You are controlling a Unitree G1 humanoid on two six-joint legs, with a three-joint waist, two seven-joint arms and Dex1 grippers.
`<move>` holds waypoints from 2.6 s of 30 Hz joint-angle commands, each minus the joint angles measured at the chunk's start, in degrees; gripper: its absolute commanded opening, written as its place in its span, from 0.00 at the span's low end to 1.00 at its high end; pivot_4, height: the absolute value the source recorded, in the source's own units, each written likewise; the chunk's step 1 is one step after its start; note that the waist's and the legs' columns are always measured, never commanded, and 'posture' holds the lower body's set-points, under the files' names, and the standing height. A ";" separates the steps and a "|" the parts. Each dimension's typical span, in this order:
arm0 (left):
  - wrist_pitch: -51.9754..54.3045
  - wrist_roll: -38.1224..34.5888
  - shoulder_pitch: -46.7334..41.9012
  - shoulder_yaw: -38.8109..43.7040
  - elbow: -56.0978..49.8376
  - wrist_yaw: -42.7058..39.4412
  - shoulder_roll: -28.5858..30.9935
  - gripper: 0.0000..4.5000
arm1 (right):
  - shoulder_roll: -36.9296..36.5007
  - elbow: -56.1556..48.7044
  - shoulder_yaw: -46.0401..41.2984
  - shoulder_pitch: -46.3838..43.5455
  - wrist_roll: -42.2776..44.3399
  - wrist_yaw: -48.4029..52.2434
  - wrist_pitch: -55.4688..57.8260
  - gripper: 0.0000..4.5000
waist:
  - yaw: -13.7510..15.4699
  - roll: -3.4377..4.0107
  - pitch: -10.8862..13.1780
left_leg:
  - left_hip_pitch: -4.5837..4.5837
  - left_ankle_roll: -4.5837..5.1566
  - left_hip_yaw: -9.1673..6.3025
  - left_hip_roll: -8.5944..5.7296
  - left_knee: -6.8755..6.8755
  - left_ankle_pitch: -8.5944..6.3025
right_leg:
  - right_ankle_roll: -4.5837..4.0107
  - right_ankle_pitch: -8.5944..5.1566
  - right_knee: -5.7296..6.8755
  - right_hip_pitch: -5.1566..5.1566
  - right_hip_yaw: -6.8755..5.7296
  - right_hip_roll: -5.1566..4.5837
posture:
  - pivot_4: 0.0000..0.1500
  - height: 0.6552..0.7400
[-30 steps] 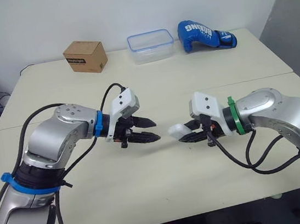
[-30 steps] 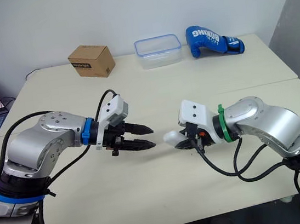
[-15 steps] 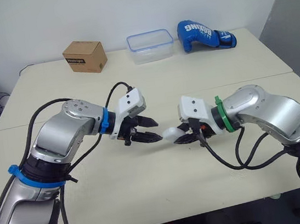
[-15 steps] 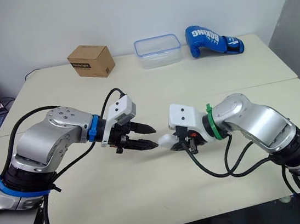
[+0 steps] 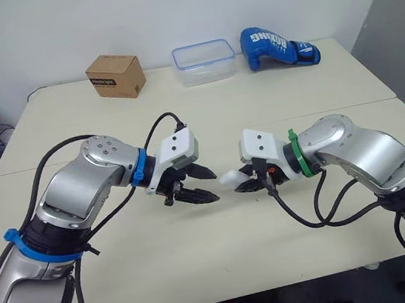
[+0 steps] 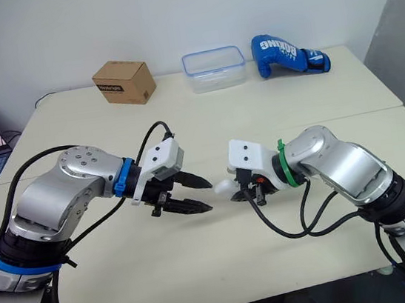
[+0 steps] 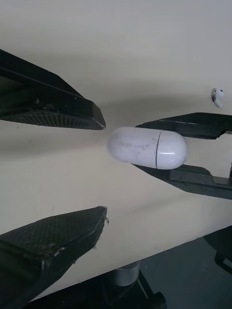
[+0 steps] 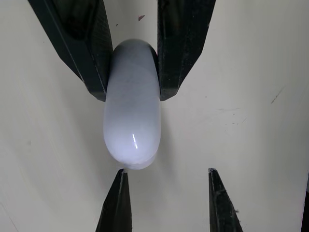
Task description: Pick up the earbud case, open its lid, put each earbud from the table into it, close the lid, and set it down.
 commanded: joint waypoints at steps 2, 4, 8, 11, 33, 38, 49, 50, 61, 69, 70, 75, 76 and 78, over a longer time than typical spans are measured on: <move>-2.25 1.56 -1.23 -0.10 -0.32 0.80 -1.54 0.57 | 0.86 -1.41 -1.52 -2.18 0.43 1.26 0.32 0.18 | -0.01 0.00 0.00 | 0.00 0.00 0.01 0.00 0.00 0.00 | 0.00 0.00 0.00 0.00 0.00 0.00 | 1.00 0.89; -3.19 2.51 -1.50 -0.40 0.67 1.11 -2.22 0.57 | 1.07 -1.38 -1.39 -2.45 0.27 1.52 0.42 0.18 | -0.01 0.00 0.00 | 0.00 0.00 0.01 0.00 0.01 0.00 | 0.00 0.00 0.01 0.00 0.00 0.00 | 1.00 0.89; -3.66 3.25 -1.70 -0.68 1.33 1.24 -3.19 0.57 | 1.57 -1.55 -1.20 -2.91 0.19 1.65 0.94 0.18 | -0.01 0.00 0.00 | 0.00 0.00 0.01 0.00 0.01 0.00 | 0.00 0.00 0.01 -0.01 0.00 0.00 | 1.00 0.89; -3.98 3.85 -1.72 -0.89 1.62 1.25 -3.80 0.57 | 1.92 -1.65 -1.19 -3.09 0.10 1.66 1.30 0.18 | -0.01 0.00 0.00 | 0.00 0.00 0.00 0.01 0.01 0.00 | 0.00 0.00 0.01 -0.01 0.00 0.00 | 1.00 0.89; -2.63 3.36 -2.61 -1.83 1.29 -0.77 -4.99 0.49 | 3.92 -1.89 -1.77 -4.05 0.00 0.58 3.70 0.18 | -0.03 0.00 0.00 | 0.00 0.00 -0.01 0.00 0.02 0.00 | 0.00 0.00 0.03 -0.02 0.01 0.00 | 1.00 0.89; -2.31 3.35 -2.59 -1.67 1.20 -0.65 -5.29 0.35 | 4.06 -1.85 -1.82 -4.37 0.00 0.42 4.16 0.18 | -0.03 0.00 0.00 | 0.00 0.00 0.00 0.00 0.02 0.00 | 0.00 0.00 0.03 -0.02 0.01 0.00 | 1.00 0.89; -5.18 7.32 -2.27 -2.72 2.29 1.37 -5.23 0.35 | 4.37 -1.54 -1.51 -4.82 -0.29 0.34 4.66 0.18 | -0.03 0.00 0.00 | 0.00 -0.01 0.00 0.00 0.02 0.00 | -0.01 0.00 0.03 -0.02 0.00 0.00 | 1.00 0.89; -4.75 7.35 -2.35 -2.89 2.37 1.19 -5.19 0.35 | 4.40 -1.55 -1.53 -4.80 -0.30 0.36 4.64 0.18 | -0.02 0.00 0.00 | 0.00 -0.01 0.00 0.00 0.02 0.00 | -0.01 0.00 0.03 -0.02 0.00 0.00 | 1.00 0.89; -4.28 7.36 -2.96 -1.41 2.54 1.59 -4.91 0.84 | 3.83 -1.26 -0.77 -4.24 -1.15 0.54 4.45 0.18 | -0.03 0.00 0.00 | 0.00 -0.01 0.00 0.00 0.03 0.00 | -0.01 0.00 0.04 -0.03 0.01 0.00 | 1.00 0.89; -1.31 5.69 -3.37 -0.55 0.37 0.82 -4.03 0.84 | 3.45 -1.13 -0.58 -3.80 -1.49 0.70 4.50 0.18 | -0.05 0.00 0.00 | 0.00 -0.01 0.00 0.00 0.03 0.00 | -0.01 0.00 0.04 -0.03 0.01 0.00 | 1.00 0.89; -1.06 5.61 -3.46 -0.52 0.18 0.81 -4.00 0.84 | 3.46 -1.12 -0.55 -3.76 -1.55 0.73 4.49 0.18 | -0.05 0.00 0.00 | 0.00 -0.01 0.00 0.00 0.03 0.00 | -0.01 0.00 0.05 -0.03 0.01 0.00 | 1.00 0.89; -0.32 5.18 -3.89 -0.61 -0.23 0.79 -3.83 0.84 | 3.53 -1.24 -0.59 -3.59 -1.48 0.78 4.66 0.18 | -0.04 0.00 0.00 | 0.00 -0.01 0.00 0.00 0.03 0.00 | -0.01 0.00 0.05 -0.03 0.01 0.00 | 1.00 0.89; -0.21 5.06 -3.97 -0.59 -0.25 0.75 -3.81 0.84 | 3.51 -1.31 -0.58 -3.54 -1.47 0.77 4.68 0.18 | -0.04 0.00 0.00 | 0.00 -0.01 0.00 0.00 0.03 0.00 | -0.01 0.00 0.05 -0.03 0.01 0.00 | 1.00 0.89; -0.06 4.88 -4.10 -0.51 -0.12 0.75 -3.84 0.75 | 3.52 -1.37 -0.56 -3.47 -1.45 0.75 4.74 0.18 | -0.05 0.00 0.00 | 0.00 -0.01 0.00 0.00 0.03 0.00 | -0.01 0.00 0.05 -0.03 0.01 0.00 | 1.00 0.89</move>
